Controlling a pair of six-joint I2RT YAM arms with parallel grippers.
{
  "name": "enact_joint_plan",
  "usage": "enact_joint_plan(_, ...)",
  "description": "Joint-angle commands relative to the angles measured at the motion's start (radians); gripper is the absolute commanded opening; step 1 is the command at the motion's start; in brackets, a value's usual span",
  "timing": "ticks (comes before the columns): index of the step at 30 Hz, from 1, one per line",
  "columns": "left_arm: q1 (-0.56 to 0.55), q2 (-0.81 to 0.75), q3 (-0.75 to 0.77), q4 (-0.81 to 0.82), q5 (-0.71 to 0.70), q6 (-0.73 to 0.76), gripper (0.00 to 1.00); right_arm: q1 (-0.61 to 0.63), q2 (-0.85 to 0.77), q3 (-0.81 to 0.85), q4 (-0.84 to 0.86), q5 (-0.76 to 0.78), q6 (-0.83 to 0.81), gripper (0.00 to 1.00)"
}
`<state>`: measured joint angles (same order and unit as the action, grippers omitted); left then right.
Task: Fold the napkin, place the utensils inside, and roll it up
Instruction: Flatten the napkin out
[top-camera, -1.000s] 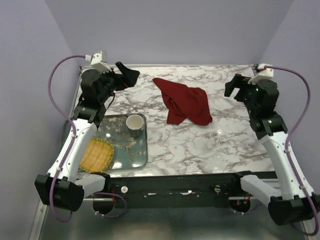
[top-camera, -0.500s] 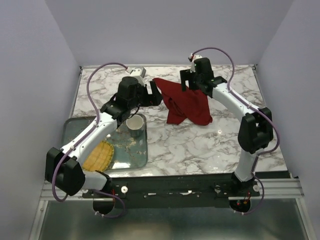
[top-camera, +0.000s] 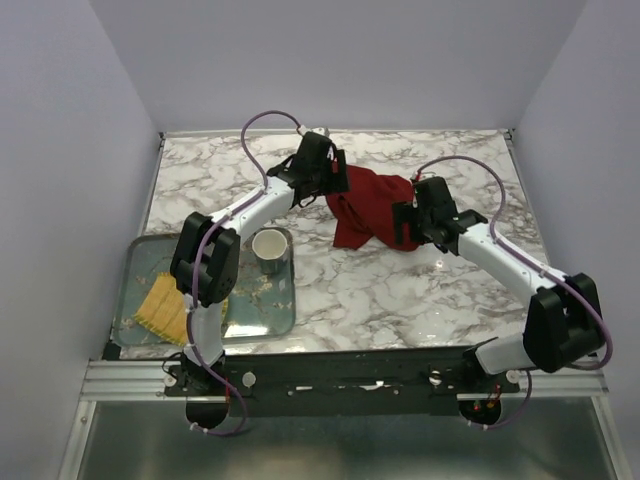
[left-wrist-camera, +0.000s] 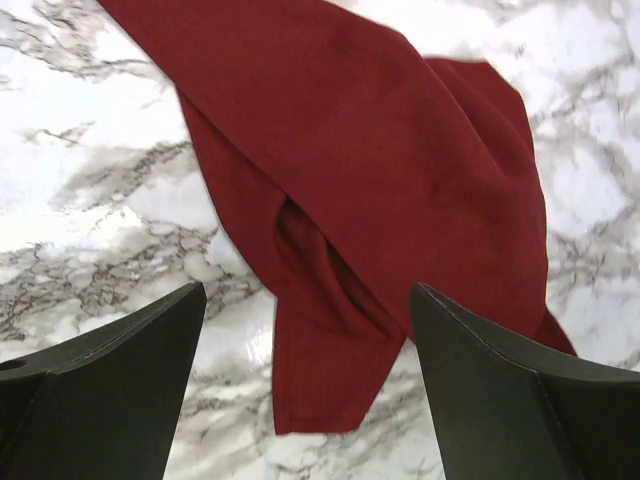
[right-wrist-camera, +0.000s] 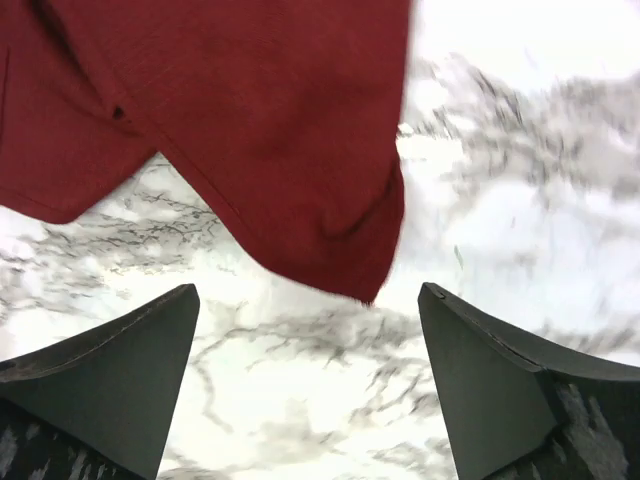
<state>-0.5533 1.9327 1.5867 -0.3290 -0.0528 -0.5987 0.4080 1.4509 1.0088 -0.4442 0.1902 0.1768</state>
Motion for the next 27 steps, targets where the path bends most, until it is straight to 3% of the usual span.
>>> enact_joint_plan(1,0.067,0.06,0.049,0.086,-0.03,-0.142,0.92,-0.035,-0.116,-0.087,-0.03,0.06,0.323,0.99)
enact_joint_plan(7,0.171,0.179,0.078,0.176,0.077,-0.306,0.93,-0.123,-0.124,-0.131,-0.012,-0.013,0.5,0.93)
enact_joint_plan(13,0.21,0.297,0.186,0.182,0.073,-0.383,0.86,-0.133,-0.122,-0.193,0.07,-0.08,0.634,0.82)
enact_joint_plan(16,0.214,0.342,0.232,0.185,0.064,-0.395,0.86,-0.135,-0.116,-0.242,0.134,-0.116,0.706,0.6)
enact_joint_plan(17,0.217,0.351,0.237,0.194,0.064,-0.403,0.85,-0.135,-0.112,-0.246,0.145,-0.123,0.72,0.58)
enact_joint_plan(25,0.225,0.451,0.34,0.17,0.031,-0.395,0.84,-0.14,-0.029,-0.249,0.205,-0.123,0.76,0.58)
enact_joint_plan(27,0.227,0.465,0.36,0.165,0.024,-0.397,0.81,-0.141,-0.035,-0.257,0.225,-0.12,0.759,0.46)
